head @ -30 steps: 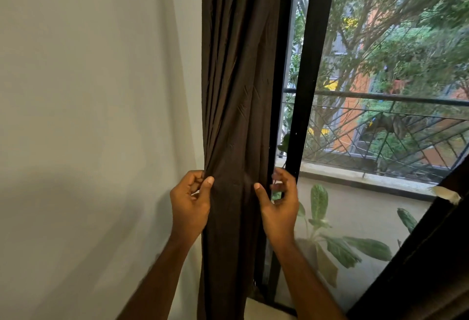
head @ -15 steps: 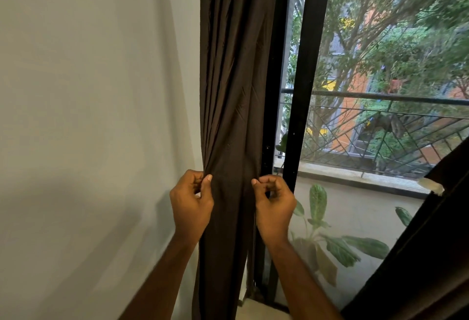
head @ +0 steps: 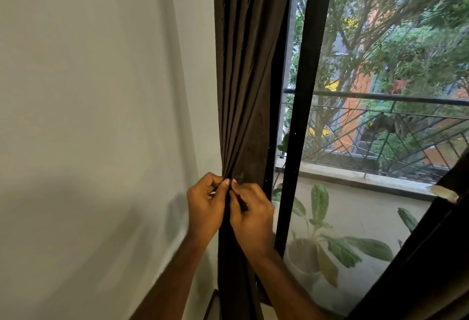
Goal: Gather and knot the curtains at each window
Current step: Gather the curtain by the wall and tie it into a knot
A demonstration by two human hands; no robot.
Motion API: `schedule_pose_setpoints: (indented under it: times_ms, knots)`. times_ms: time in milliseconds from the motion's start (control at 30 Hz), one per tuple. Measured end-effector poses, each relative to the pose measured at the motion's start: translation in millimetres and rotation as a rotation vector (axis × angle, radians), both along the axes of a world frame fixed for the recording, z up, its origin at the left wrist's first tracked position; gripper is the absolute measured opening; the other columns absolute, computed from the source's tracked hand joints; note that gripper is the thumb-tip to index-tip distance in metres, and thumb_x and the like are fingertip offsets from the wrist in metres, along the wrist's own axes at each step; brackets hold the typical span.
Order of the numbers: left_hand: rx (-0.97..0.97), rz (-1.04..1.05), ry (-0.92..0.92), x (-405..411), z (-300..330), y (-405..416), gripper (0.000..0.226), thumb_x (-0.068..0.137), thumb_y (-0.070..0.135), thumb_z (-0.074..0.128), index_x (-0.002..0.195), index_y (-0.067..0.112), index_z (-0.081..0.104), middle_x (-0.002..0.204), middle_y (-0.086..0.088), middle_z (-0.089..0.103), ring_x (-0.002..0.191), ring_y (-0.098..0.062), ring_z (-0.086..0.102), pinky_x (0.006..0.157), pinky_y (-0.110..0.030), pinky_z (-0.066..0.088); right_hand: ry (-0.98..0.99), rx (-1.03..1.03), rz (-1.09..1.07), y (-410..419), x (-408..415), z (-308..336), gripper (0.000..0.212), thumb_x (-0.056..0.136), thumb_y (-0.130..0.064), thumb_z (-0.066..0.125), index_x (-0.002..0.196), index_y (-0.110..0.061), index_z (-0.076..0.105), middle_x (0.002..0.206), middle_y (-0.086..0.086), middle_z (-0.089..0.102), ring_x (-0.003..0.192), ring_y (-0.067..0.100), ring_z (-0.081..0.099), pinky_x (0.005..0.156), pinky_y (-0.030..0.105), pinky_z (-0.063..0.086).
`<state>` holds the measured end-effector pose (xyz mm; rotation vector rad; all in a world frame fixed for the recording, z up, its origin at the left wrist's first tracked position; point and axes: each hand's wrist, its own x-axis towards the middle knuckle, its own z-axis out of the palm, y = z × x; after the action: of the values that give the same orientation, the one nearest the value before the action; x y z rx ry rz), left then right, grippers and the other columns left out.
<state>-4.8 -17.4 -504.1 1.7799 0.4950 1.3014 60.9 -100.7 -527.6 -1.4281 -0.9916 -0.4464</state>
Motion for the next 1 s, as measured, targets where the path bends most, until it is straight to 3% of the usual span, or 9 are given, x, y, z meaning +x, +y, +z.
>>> schedule_pose_setpoints:
  times_ms: [233, 400, 500, 567, 667, 800, 867, 933, 1000]
  knots:
    - [-0.126, -0.166, -0.026, -9.4, 3.3, -1.3, 0.019, 0.095, 0.019, 0.064, 0.085, 0.005, 0.069, 0.075, -0.01, 0.07, 0.072, -0.025, 0.069, 0.071, -0.037, 0.059, -0.025, -0.033, 0.054, 0.6, -4.3, -0.5, 0.023, 0.096, -0.008, 0.06, 0.112, -0.006, 0.076, 0.105, 0.001, 0.069, 0.095, 0.009, 0.067, 0.084, 0.029, 0.059]
    - [-0.107, -0.092, -0.01, -6.3, 9.3, 0.0, 0.015, 0.093, 0.001, 0.068, 0.079, 0.0, 0.063, 0.058, 0.004, 0.062, 0.054, -0.004, 0.057, 0.056, -0.018, 0.049, -0.057, -0.198, 0.214, -0.8, 1.5, -6.0, 0.026, 0.09, 0.0, 0.059, 0.11, -0.004, 0.075, 0.103, -0.002, 0.06, 0.096, 0.01, 0.061, 0.083, 0.023, 0.054]
    - [-0.104, -0.059, -0.002, -7.5, 8.7, 1.8, 0.019, 0.095, 0.003, 0.065, 0.077, 0.004, 0.061, 0.056, 0.005, 0.057, 0.051, -0.003, 0.05, 0.052, -0.016, 0.043, 0.168, -0.105, 0.311, -8.7, 17.1, 2.3, 0.03, 0.086, 0.009, 0.066, 0.101, -0.013, 0.08, 0.096, -0.004, 0.062, 0.091, 0.009, 0.064, 0.079, 0.018, 0.051]
    - [-0.109, -0.045, 0.005, -11.0, 7.5, 3.1, 0.022, 0.096, 0.004, 0.065, 0.076, 0.009, 0.059, 0.053, 0.009, 0.053, 0.049, -0.003, 0.046, 0.051, -0.015, 0.039, 0.327, 0.037, 0.2, -12.8, 33.1, 6.3, 0.04, 0.083, 0.014, 0.069, 0.097, -0.021, 0.079, 0.099, 0.001, 0.065, 0.093, 0.008, 0.065, 0.081, 0.018, 0.053]
    - [-0.111, -0.056, -0.009, -18.0, 7.4, 8.5, 0.021, 0.096, 0.002, 0.063, 0.077, 0.01, 0.06, 0.055, 0.009, 0.058, 0.051, -0.003, 0.052, 0.054, -0.015, 0.044, 0.546, 0.076, 0.128, -12.9, 61.3, 5.6, 0.045, 0.086, 0.004, 0.074, 0.116, -0.029, 0.069, 0.12, -0.005, 0.066, 0.104, 0.004, 0.063, 0.084, 0.02, 0.054]
    - [-0.097, -0.048, -0.002, -24.9, 5.5, 18.5, 0.018, 0.096, 0.005, 0.065, 0.078, 0.01, 0.061, 0.058, -0.003, 0.059, 0.054, -0.006, 0.054, 0.055, -0.019, 0.047, 0.69, 0.011, 0.407, -2.8, 72.9, 6.9, 0.047, 0.092, -0.005, 0.072, 0.135, -0.02, 0.06, 0.131, -0.003, 0.068, 0.12, 0.014, 0.065, 0.101, 0.031, 0.053]
    - [-0.089, -0.023, 0.001, -24.1, 4.6, 20.8, 0.018, 0.095, 0.006, 0.065, 0.078, 0.01, 0.062, 0.06, -0.008, 0.061, 0.054, -0.008, 0.056, 0.056, -0.021, 0.048, 0.719, 0.055, 0.363, -0.2, 68.4, 9.9, 0.031, 0.091, -0.004, 0.073, 0.119, -0.018, 0.069, 0.113, 0.001, 0.075, 0.109, 0.016, 0.071, 0.096, 0.035, 0.058]
    - [-0.051, 0.047, 0.009, -20.6, 4.8, 20.9, 0.019, 0.095, 0.007, 0.066, 0.078, 0.012, 0.062, 0.059, -0.001, 0.061, 0.055, -0.008, 0.057, 0.056, -0.02, 0.05, 0.693, 0.09, 0.145, -2.1, 61.0, 10.1, 0.014, 0.087, -0.007, 0.078, 0.089, -0.02, 0.073, 0.086, -0.003, 0.075, 0.085, 0.015, 0.072, 0.083, 0.044, 0.061]
    - [0.034, 0.135, 0.018, -15.2, 5.1, 19.7, 0.018, 0.095, 0.008, 0.068, 0.078, 0.011, 0.062, 0.064, 0.001, 0.063, 0.058, -0.012, 0.061, 0.057, -0.023, 0.052, 0.546, 0.105, -0.073, -6.7, 44.5, 7.4, 0.027, 0.085, -0.008, 0.081, 0.072, -0.027, 0.066, 0.07, -0.008, 0.066, 0.069, 0.01, 0.063, 0.07, 0.04, 0.056]
